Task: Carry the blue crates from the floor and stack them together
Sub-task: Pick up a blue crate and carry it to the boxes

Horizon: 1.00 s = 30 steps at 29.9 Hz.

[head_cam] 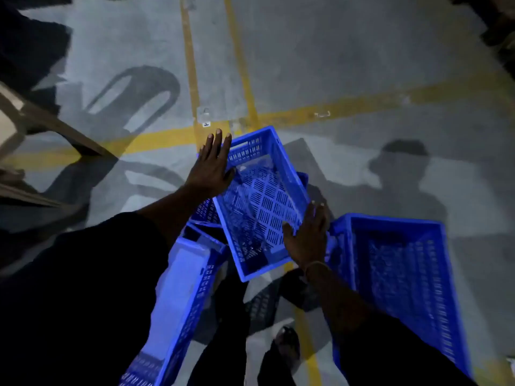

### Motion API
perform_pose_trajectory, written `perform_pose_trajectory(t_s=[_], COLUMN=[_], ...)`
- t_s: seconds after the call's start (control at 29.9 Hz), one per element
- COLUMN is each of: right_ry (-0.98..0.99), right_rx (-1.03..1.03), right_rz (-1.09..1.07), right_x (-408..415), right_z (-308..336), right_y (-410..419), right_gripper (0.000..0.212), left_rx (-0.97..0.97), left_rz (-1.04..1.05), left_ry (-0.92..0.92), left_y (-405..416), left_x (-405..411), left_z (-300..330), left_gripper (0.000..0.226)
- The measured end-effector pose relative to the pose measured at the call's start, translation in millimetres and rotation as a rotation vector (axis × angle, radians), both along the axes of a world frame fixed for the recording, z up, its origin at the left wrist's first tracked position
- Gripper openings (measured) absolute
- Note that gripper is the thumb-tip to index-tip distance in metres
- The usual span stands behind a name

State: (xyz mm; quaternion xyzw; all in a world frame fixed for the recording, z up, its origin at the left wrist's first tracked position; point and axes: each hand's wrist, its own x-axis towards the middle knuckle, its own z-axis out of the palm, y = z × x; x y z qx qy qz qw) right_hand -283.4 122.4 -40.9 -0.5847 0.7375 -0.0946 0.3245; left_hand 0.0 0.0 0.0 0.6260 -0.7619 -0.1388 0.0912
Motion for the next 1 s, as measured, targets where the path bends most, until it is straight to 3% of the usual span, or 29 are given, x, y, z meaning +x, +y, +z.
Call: perform_pose_trajectory(t_s=[0.17,0.37,0.44,0.54,0.74,1.0], right_ry=[0.217,0.311,0.369,0.374,0.451,0.429], right_rx=[0.115,0.195,0.148,0.018,-0.090,-0.261], right_rz=[-0.207,-0.291,-0.292,-0.251,0.012,0.144], right_x=[15,21,20,6,-25,-43], right_z=[-71,-133,-143,-159,-177,-177], right_y=[-2,-16,-23,-45,-130,-204], right_gripper=[0.106,0.122,0.116,0.096,0.083,0.081], left_rx=[0.095,0.157,0.161,0.183,0.217,0.117], left_rz=[0.029,0.045,0.087,0.123,0.218,0.265], left_ry=[-0.051,-0.123,-0.150,-0.190,-0.210,-0.205], left_y=[-54,-110,-127,-142,-153,-152], left_x=[6,8,11,20,67,94], left_z=[-78,-145,-158,-172,-198,-209], left_gripper=[0.088,0.093,0.096,0.098,0.101,0.103])
